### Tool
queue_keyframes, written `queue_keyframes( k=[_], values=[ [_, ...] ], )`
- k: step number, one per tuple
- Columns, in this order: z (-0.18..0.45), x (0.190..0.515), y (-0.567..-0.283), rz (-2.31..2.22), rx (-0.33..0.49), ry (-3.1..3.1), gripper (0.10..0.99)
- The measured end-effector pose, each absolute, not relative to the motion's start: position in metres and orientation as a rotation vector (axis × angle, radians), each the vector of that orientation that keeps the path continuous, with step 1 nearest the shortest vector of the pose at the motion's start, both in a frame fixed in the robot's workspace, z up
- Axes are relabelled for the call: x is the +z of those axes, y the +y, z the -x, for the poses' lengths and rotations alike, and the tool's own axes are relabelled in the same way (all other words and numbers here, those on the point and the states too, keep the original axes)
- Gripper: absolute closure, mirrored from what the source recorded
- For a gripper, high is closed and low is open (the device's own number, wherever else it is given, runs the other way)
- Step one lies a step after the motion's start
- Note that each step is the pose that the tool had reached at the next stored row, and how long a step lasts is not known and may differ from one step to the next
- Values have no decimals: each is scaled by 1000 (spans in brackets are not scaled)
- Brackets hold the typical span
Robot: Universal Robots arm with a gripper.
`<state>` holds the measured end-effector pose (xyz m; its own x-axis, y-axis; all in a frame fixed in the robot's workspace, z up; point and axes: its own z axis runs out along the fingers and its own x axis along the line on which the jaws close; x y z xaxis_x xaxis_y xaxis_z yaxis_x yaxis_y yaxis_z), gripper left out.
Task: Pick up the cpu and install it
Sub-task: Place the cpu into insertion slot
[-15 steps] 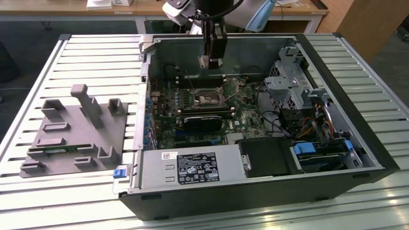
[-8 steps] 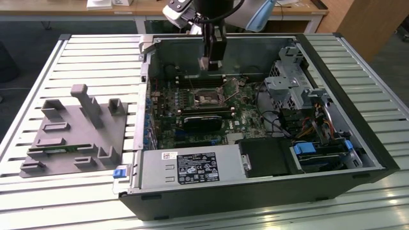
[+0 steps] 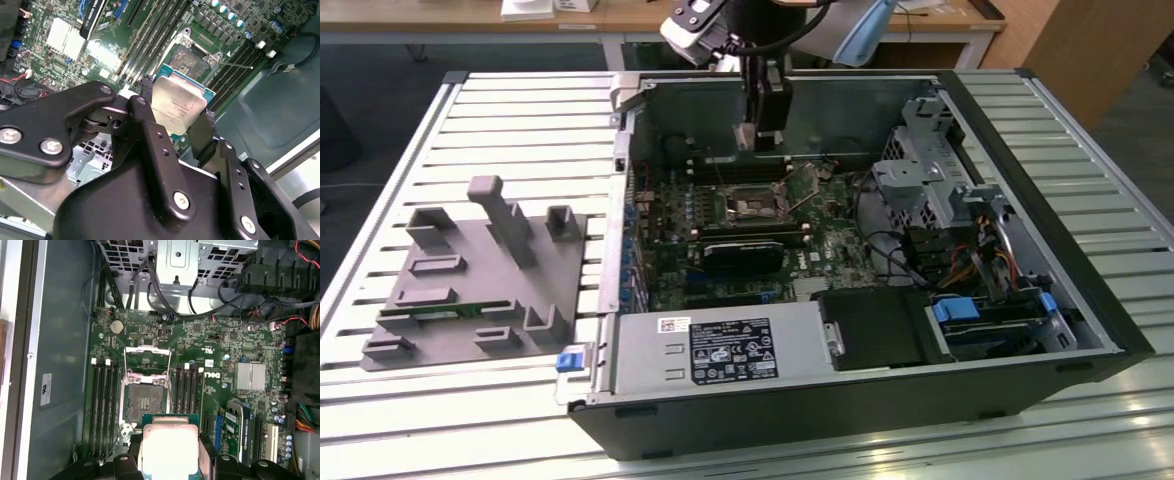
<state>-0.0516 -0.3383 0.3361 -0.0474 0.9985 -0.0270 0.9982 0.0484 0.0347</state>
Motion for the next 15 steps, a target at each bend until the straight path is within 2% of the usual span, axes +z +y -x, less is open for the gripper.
queue_keyframes(
  k=[15],
  values=[
    [52, 329, -338, -2138, 10, 2243, 553]
  ],
)
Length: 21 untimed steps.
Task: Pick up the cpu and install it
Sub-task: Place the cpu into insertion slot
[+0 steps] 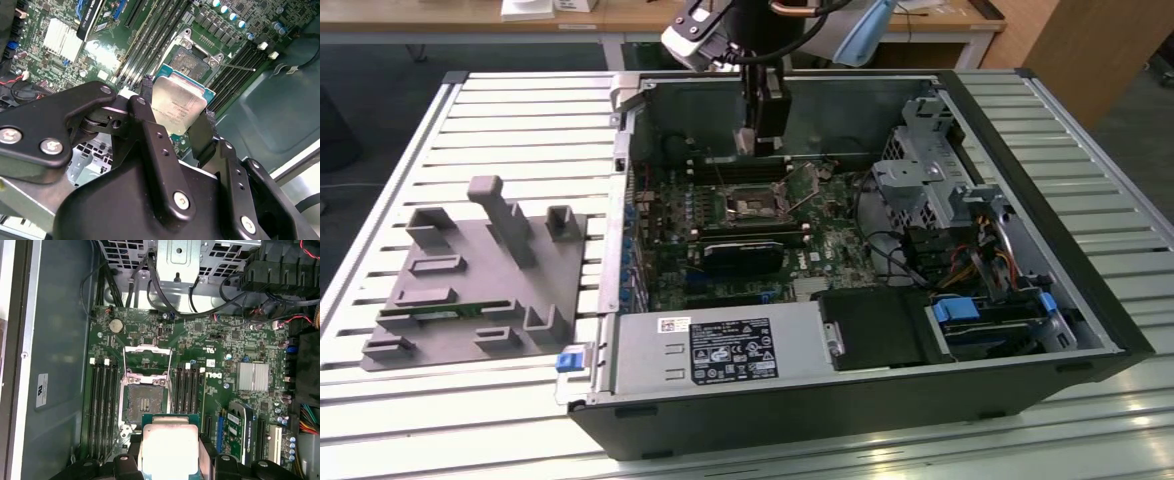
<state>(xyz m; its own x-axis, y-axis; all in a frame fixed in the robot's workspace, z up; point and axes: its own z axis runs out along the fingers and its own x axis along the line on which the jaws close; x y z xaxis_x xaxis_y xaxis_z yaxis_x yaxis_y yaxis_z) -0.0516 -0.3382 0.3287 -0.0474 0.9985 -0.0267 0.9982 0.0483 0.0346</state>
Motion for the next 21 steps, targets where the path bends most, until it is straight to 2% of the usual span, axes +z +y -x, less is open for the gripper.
queue_keyframes(
  k=[21],
  values=[
    [52, 315, -336, -2138, 10, 2243, 553]
  ],
)
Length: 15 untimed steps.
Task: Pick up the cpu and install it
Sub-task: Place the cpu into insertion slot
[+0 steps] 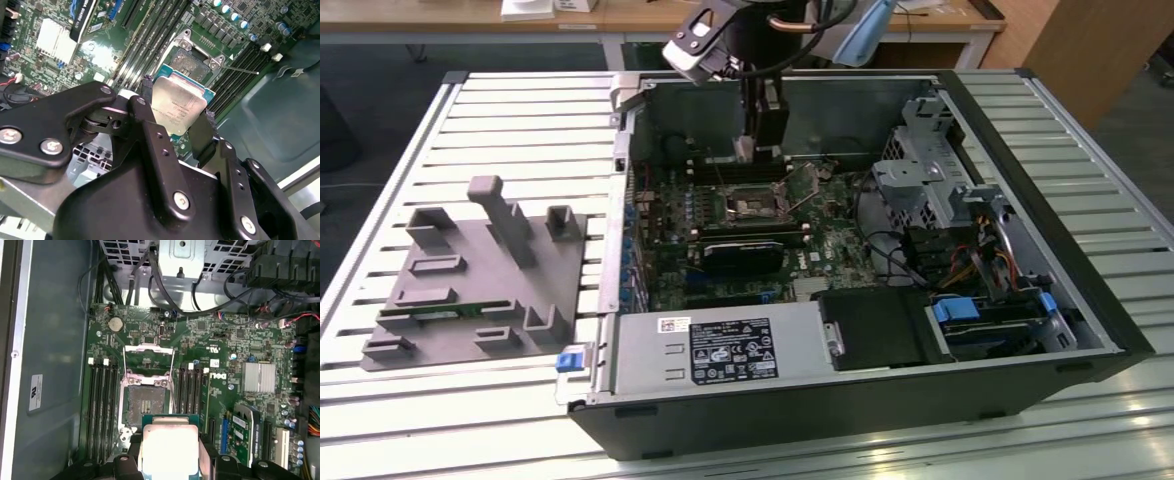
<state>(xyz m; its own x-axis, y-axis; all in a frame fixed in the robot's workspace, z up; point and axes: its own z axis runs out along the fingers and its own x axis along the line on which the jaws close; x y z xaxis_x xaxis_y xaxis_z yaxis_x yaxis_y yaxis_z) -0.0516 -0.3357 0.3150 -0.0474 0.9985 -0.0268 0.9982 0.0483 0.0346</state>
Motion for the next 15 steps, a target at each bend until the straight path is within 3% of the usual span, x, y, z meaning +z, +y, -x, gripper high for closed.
queue_keyframes(
  k=[15],
  values=[
    [50, 295, -330, -2160, 63, 2265, 553]
  ],
)
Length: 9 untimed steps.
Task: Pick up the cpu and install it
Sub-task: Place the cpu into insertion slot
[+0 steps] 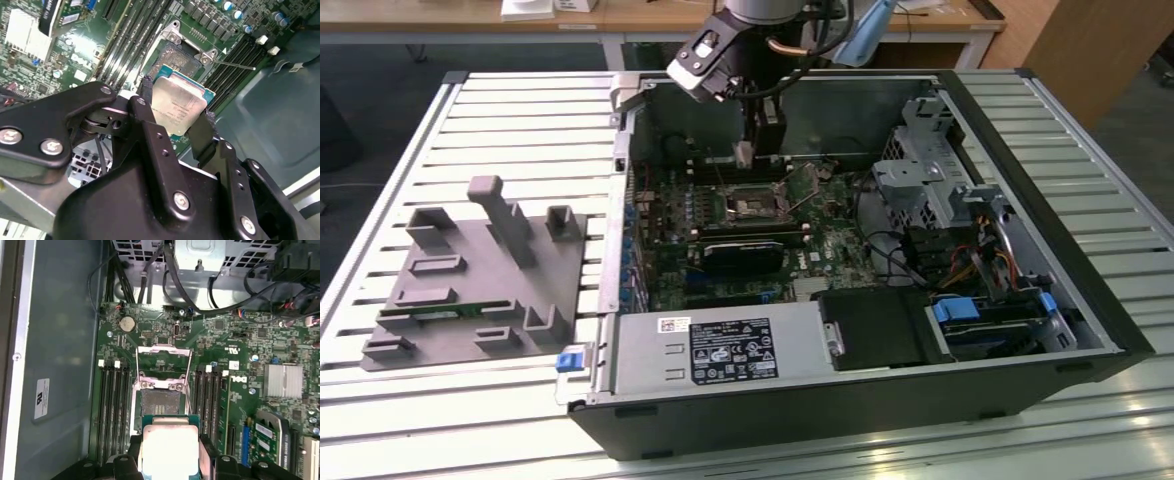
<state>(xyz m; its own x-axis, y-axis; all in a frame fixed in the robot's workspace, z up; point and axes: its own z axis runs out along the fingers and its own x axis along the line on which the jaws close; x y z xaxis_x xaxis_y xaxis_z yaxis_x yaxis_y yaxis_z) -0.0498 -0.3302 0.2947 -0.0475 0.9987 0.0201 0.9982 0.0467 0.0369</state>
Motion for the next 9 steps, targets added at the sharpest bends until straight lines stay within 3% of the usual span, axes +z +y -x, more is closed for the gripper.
queue_keyframes(
  k=[9],
  values=[
    [49, 278, -327, -2159, 59, 2263, 553]
  ],
)
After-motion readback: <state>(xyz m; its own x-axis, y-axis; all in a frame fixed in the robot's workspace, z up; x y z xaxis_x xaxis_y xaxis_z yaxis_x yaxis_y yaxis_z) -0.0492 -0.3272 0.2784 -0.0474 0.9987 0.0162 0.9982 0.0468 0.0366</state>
